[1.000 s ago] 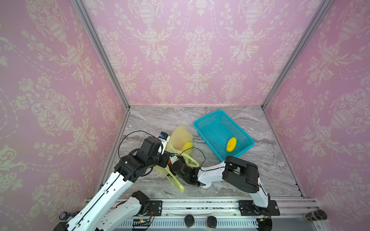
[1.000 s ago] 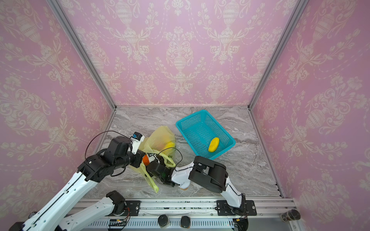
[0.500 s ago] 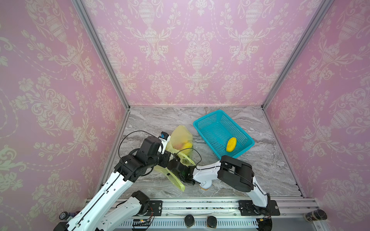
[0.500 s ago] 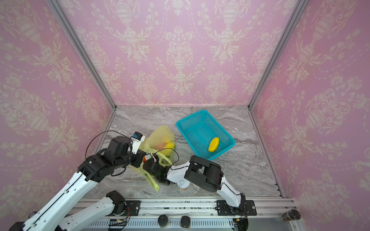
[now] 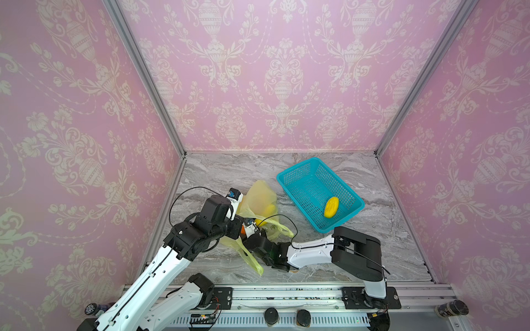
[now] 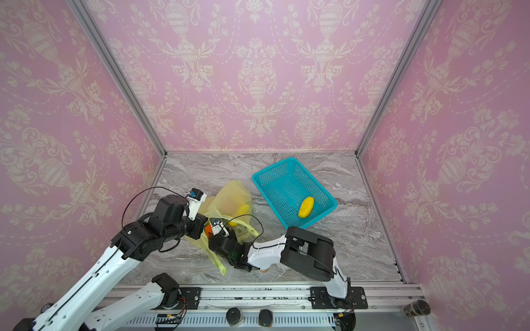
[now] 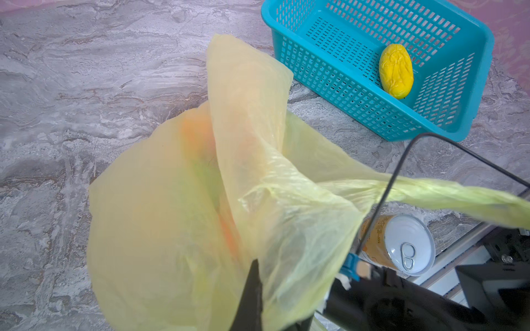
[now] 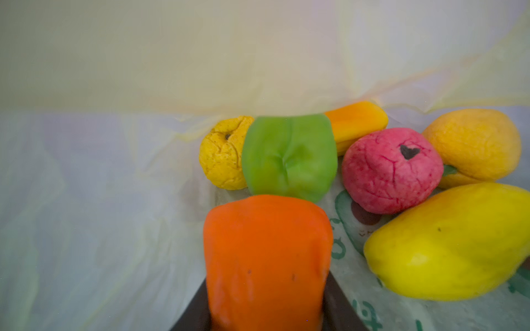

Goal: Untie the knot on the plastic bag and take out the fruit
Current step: 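Lift the orange pepper out with the right gripper and carry it to the basket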

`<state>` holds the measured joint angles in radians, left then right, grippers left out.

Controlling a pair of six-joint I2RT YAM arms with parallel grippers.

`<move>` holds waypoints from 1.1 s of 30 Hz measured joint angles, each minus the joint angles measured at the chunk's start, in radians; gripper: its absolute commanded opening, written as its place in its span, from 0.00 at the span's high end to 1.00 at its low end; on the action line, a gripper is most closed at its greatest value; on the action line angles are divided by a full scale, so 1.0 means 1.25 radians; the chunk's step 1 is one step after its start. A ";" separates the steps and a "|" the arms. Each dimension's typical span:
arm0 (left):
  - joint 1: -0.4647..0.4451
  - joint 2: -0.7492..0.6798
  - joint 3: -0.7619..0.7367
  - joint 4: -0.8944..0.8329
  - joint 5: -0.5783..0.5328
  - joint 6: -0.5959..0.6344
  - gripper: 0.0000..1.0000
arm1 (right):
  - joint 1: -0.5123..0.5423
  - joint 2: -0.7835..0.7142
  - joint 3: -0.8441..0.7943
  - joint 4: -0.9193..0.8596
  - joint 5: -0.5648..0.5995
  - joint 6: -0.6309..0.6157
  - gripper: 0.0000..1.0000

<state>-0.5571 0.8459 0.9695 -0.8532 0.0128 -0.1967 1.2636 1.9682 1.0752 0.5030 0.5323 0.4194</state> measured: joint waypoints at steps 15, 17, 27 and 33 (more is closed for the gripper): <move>0.004 0.000 0.000 0.000 -0.016 0.000 1.00 | 0.081 -0.258 -0.170 0.033 0.035 -0.075 0.90; 0.004 0.000 0.000 0.000 -0.016 0.000 1.00 | 0.084 -0.289 -0.186 0.041 0.041 -0.084 0.89; 0.005 0.000 0.000 0.000 -0.018 0.000 1.00 | 0.082 -0.424 -0.261 0.039 0.053 -0.127 0.89; 0.005 0.000 0.000 0.000 -0.018 0.000 1.00 | 0.075 -0.601 -0.311 0.002 0.070 -0.167 0.91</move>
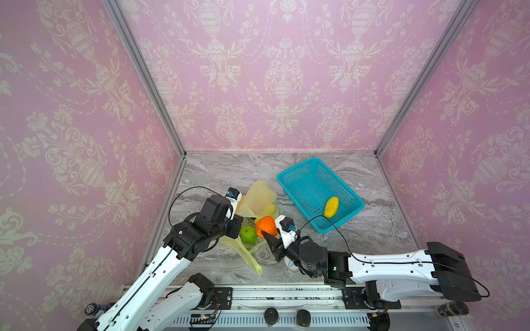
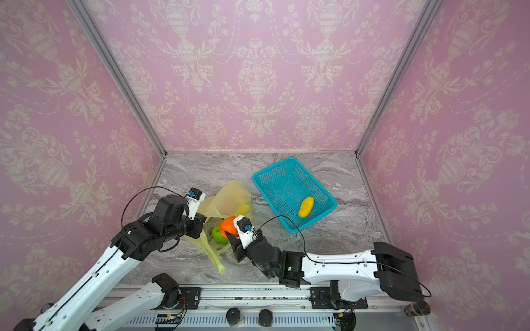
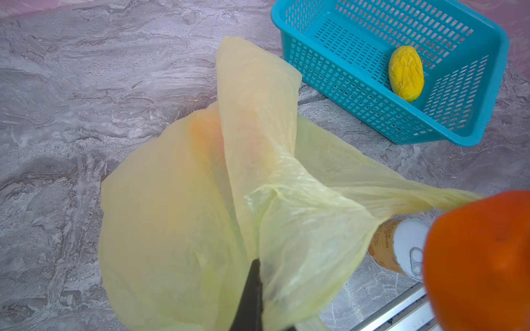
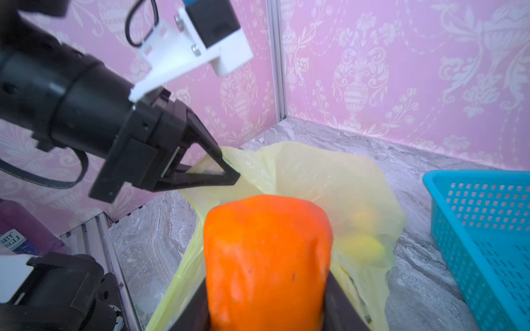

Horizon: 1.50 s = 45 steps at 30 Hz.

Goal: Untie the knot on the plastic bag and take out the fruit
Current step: 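Lift the orange pepper out with the right gripper and carry it to the basket, then lower the orange pepper into the teal basket beside the mango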

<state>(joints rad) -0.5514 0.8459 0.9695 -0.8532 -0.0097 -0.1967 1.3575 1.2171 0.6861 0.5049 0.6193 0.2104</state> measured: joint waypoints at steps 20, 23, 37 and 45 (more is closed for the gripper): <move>0.000 0.011 0.000 0.000 0.000 0.000 1.00 | -0.509 -0.217 -0.020 -0.490 -0.027 0.208 0.98; 0.000 0.010 0.000 0.000 0.000 0.000 1.00 | -0.534 -0.121 0.018 -0.551 -0.042 0.240 0.98; 0.000 0.009 0.000 0.000 0.000 0.000 1.00 | -0.609 0.150 0.141 -0.691 -0.068 0.310 1.00; 0.001 0.011 0.000 0.000 0.000 0.000 1.00 | -0.643 0.264 0.191 -0.717 -0.108 0.320 0.96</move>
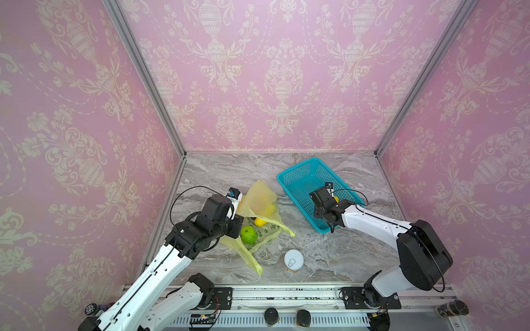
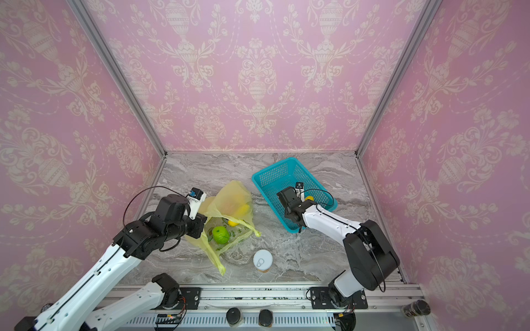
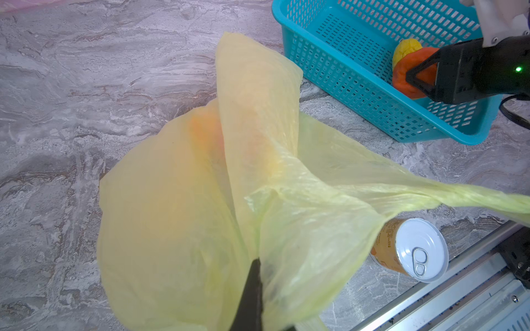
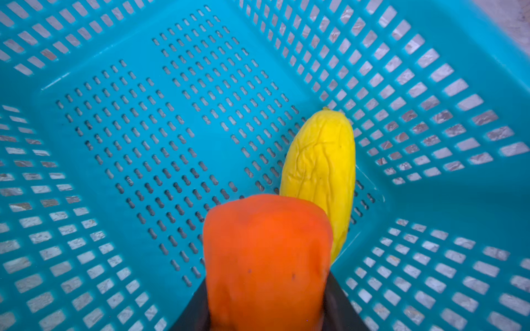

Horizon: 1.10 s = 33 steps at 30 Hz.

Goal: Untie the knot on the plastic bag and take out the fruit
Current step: 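Lower the orange pepper into the teal basket beside the mango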

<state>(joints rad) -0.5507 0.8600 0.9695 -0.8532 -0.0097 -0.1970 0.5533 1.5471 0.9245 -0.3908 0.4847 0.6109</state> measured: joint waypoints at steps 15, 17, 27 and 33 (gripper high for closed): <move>0.005 0.000 0.000 0.000 -0.001 0.000 1.00 | -0.001 0.039 0.025 0.009 -0.070 0.018 0.61; 0.005 -0.001 0.000 0.000 -0.001 0.000 1.00 | -0.001 0.011 0.014 0.010 -0.073 0.021 0.59; 0.005 -0.002 0.000 0.000 -0.001 0.000 1.00 | -0.001 -0.071 -0.003 -0.007 -0.090 0.039 0.55; 0.005 -0.003 0.000 0.000 -0.001 0.000 1.00 | -0.001 -0.052 -0.003 -0.029 -0.089 0.046 0.51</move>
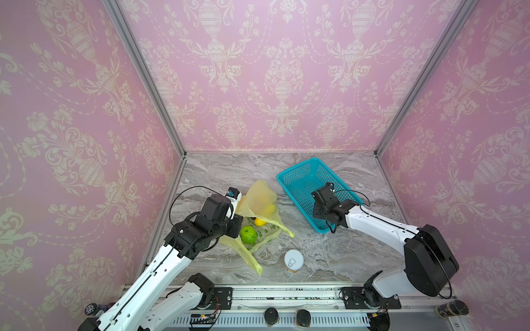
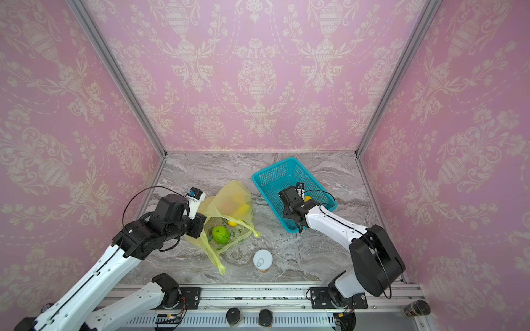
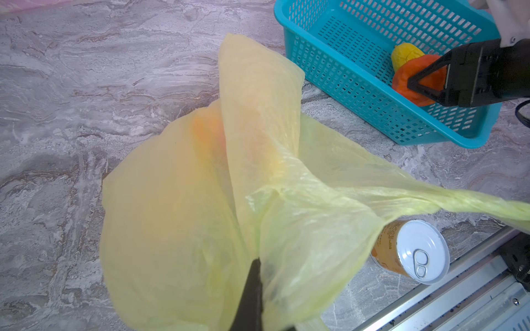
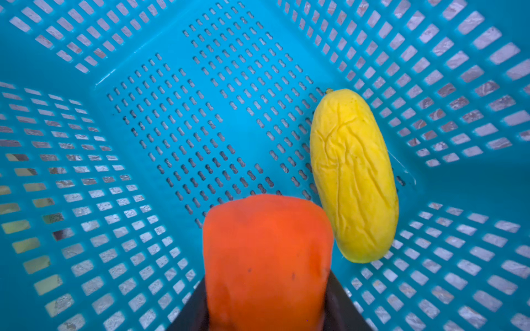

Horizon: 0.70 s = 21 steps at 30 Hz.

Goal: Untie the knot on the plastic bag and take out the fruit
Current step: 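Lower the orange pepper into the teal basket beside the mango, then move the right gripper back over the bag opening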

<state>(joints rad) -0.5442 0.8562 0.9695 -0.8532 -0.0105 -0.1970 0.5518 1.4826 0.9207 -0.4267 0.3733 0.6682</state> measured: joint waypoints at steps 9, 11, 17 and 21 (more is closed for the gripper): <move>0.000 0.000 0.000 0.000 0.000 0.000 1.00 | 0.000 0.021 0.000 -0.017 0.007 0.011 0.31; 0.000 -0.002 0.000 0.000 0.000 0.000 1.00 | 0.000 0.021 0.000 -0.017 0.008 0.011 0.28; 0.000 -0.003 0.000 0.000 0.000 0.000 1.00 | 0.000 -0.044 -0.020 -0.019 0.018 0.010 0.23; 0.000 -0.004 0.000 0.000 0.000 0.000 1.00 | 0.008 -0.172 -0.077 0.009 0.023 -0.003 0.24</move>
<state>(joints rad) -0.5442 0.8513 0.9695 -0.8532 -0.0109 -0.1967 0.5621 1.2671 0.8246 -0.4149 0.4026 0.6643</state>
